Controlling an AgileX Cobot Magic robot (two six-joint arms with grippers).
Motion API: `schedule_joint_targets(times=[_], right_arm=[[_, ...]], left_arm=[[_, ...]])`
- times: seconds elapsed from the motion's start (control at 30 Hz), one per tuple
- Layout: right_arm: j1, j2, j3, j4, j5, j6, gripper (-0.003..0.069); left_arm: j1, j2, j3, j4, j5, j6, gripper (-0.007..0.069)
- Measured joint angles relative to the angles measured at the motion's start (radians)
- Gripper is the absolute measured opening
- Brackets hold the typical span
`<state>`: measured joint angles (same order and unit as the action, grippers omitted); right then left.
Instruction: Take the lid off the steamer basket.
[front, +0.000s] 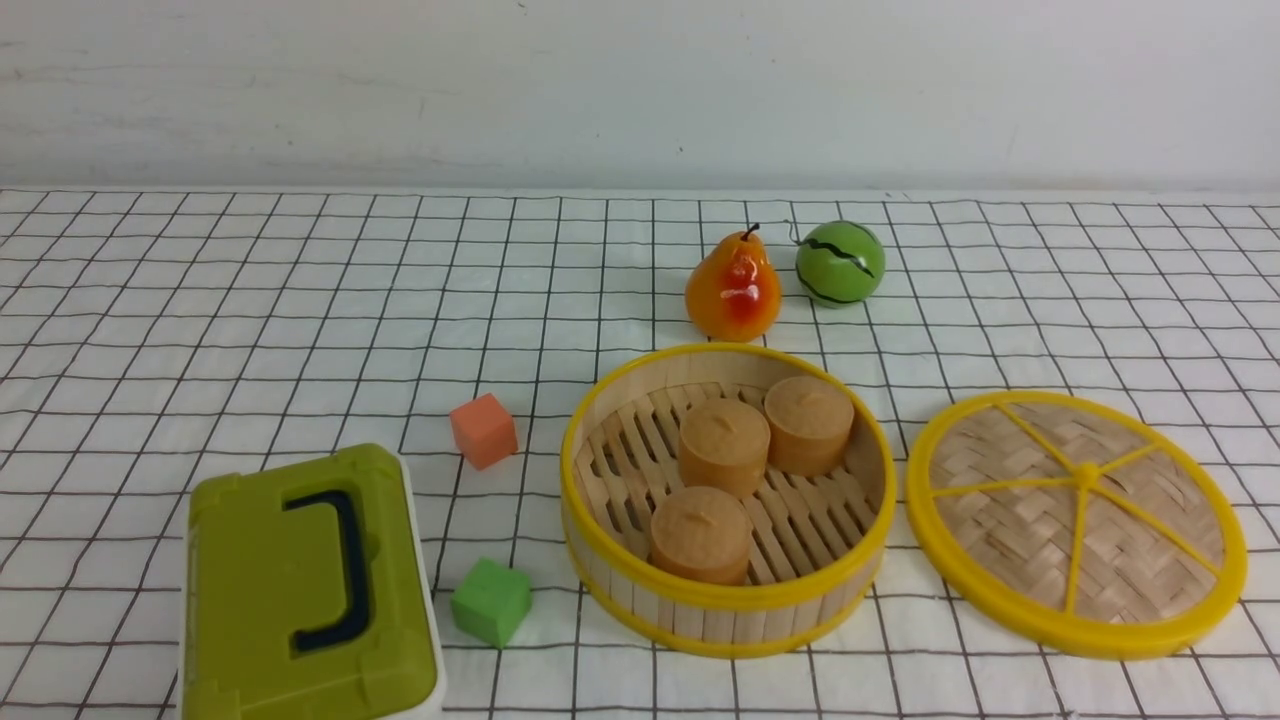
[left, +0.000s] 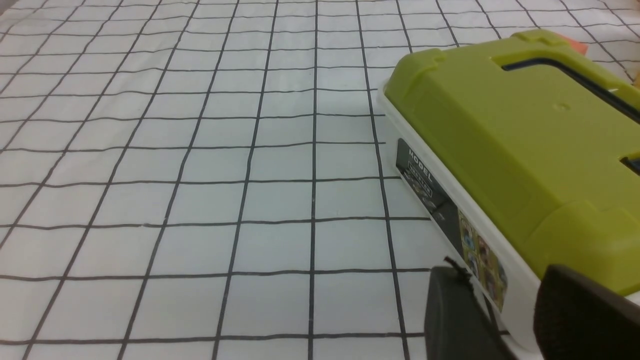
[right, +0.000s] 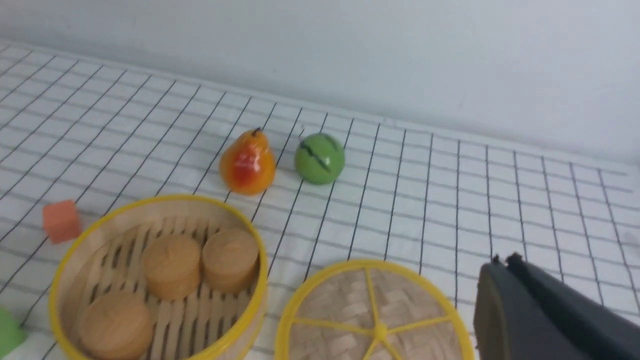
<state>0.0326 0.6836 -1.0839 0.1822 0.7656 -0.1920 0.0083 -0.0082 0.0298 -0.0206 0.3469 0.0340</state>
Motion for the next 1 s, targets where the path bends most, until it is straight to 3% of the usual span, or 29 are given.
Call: schedule_joint_targets(times=[0.13, 0.23, 0.3, 0.4, 0.73, 1.0], right_arm=[[0.0, -0.152, 0.315, -0.05, -0.265, 0.06, -0.0018], [0.0, -0.237, 0.45, -0.121, -0.326, 0.151, -0.0018], [0.0, -0.346, 0.596, -0.219, -0.348, 0.291, -0.0018], [0.0, -0.454, 0.727, -0.278, -0.355, 0.368, -0.0018], [0.0, -0.681, 1.031, -0.294, -0.389, 0.395, -0.0018], [-0.002, -0.694, 1.109, -0.285, -0.422, 0.396, -0.0018]], left_arm=[[0.0, 0.0, 0.0, 0.0, 0.0, 0.0, 0.0239], [0.0, 0.0, 0.0, 0.0, 0.0, 0.0, 0.0239], [0.0, 0.0, 0.0, 0.0, 0.0, 0.0, 0.0239], [0.0, 0.0, 0.0, 0.0, 0.0, 0.0, 0.0239], [0.0, 0.0, 0.0, 0.0, 0.0, 0.0, 0.0239], [0.0, 0.0, 0.0, 0.0, 0.0, 0.0, 0.0239]])
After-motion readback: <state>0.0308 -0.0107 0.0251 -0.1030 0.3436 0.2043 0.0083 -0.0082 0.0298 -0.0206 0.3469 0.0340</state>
